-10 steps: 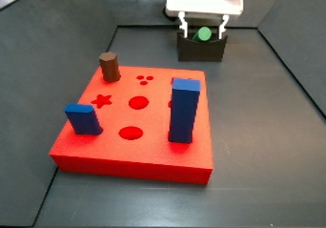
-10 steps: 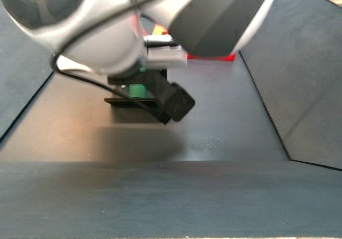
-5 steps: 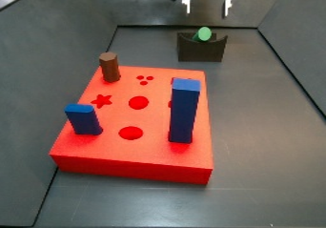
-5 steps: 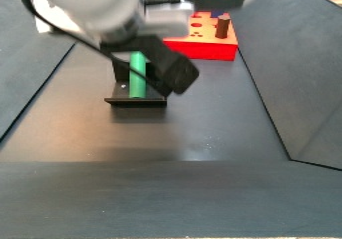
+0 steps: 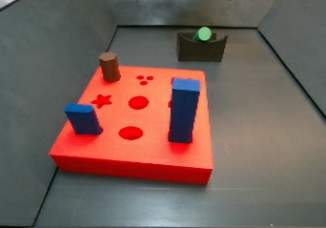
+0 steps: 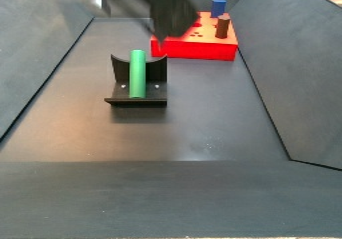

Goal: Pick up the round object. Move up. Place the round object on the fixture. Regrasp the round object. Move to above the board. Insert the round object.
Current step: Regrasp the round object.

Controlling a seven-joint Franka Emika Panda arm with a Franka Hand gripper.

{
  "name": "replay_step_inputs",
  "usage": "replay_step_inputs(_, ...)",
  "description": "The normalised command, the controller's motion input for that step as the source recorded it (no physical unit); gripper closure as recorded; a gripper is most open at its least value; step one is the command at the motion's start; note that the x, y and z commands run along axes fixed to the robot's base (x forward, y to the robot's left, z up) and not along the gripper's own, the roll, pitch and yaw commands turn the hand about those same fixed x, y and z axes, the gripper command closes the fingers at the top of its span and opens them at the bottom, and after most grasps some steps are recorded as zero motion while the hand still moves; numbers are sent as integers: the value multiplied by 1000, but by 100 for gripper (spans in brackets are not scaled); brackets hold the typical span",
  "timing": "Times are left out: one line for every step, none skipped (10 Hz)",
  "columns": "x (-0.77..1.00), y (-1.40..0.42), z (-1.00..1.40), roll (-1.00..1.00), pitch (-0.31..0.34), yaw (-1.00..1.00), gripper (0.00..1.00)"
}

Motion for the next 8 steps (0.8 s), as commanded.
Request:
replay_step_inputs(-122,-544,531,1000,13,8,0)
replay_step_inputs(-95,-380,326,1000,9,7,0)
replay_step_inputs(-62,-204,111,1000,8,8,0)
replay_step_inputs(-20,-43,27,1000,8,8,0)
replay_step_inputs(-15,-12,23,1000,8,8,0)
replay_step_inputs(-19,-22,8,1000,5,9,0)
replay_step_inputs(-29,-26,7,1000,0,9,0)
replay_step_inputs(-40,-23,15,1000,-7,10,0)
